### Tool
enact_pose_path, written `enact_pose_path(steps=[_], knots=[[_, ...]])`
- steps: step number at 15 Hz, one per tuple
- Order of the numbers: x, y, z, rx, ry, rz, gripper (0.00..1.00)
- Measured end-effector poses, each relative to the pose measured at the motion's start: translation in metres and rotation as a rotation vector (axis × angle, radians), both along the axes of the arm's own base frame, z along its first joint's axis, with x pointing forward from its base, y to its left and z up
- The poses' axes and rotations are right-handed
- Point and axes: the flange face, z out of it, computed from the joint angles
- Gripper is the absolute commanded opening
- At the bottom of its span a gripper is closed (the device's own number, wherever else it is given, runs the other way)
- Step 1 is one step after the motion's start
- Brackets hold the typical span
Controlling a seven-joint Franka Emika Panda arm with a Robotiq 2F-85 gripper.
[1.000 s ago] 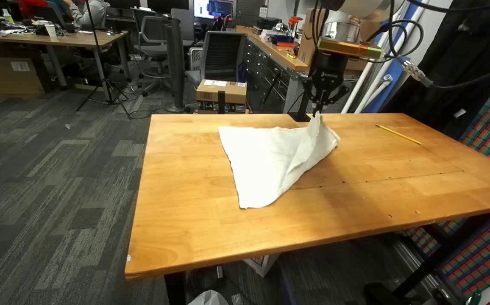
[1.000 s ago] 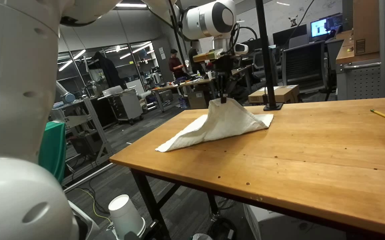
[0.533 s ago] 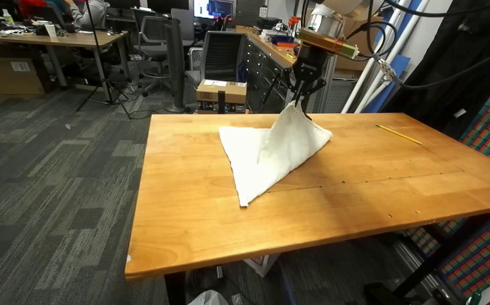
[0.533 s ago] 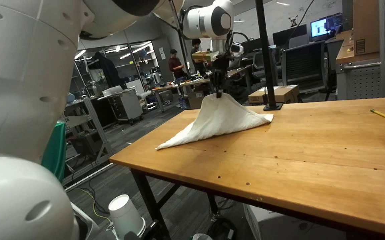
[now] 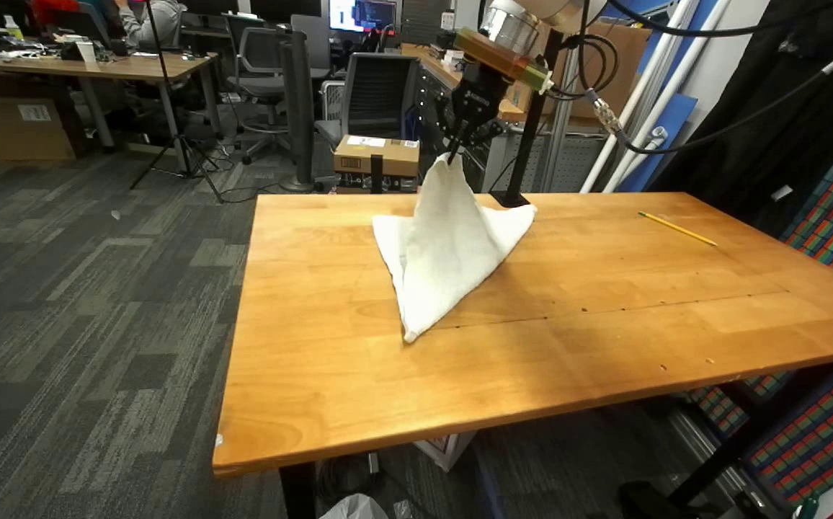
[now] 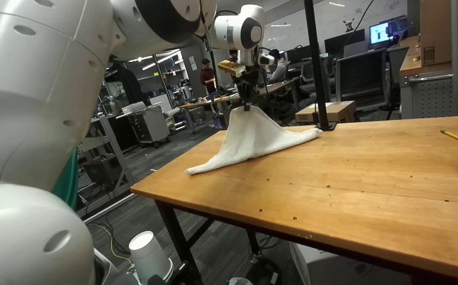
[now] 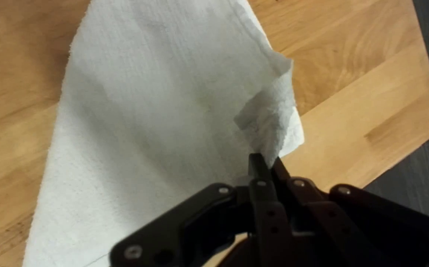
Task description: Fold the cloth on the table
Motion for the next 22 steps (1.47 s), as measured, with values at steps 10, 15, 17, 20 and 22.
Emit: enact_pose_path(steps=[10,15,17,20,22], knots=[[0.006,0.051,0.003,0.019,-0.042,0.001,0.58],[0.007,0.048,0.005,0.018,-0.046,-0.005,0.95],[0.009,0.041,0.004,0.009,-0.048,-0.012,1.00],[0.014,0.019,0.001,-0.012,-0.054,-0.017,1.00],[0.018,-0.003,-0.004,-0.029,-0.055,-0.019,1.00]])
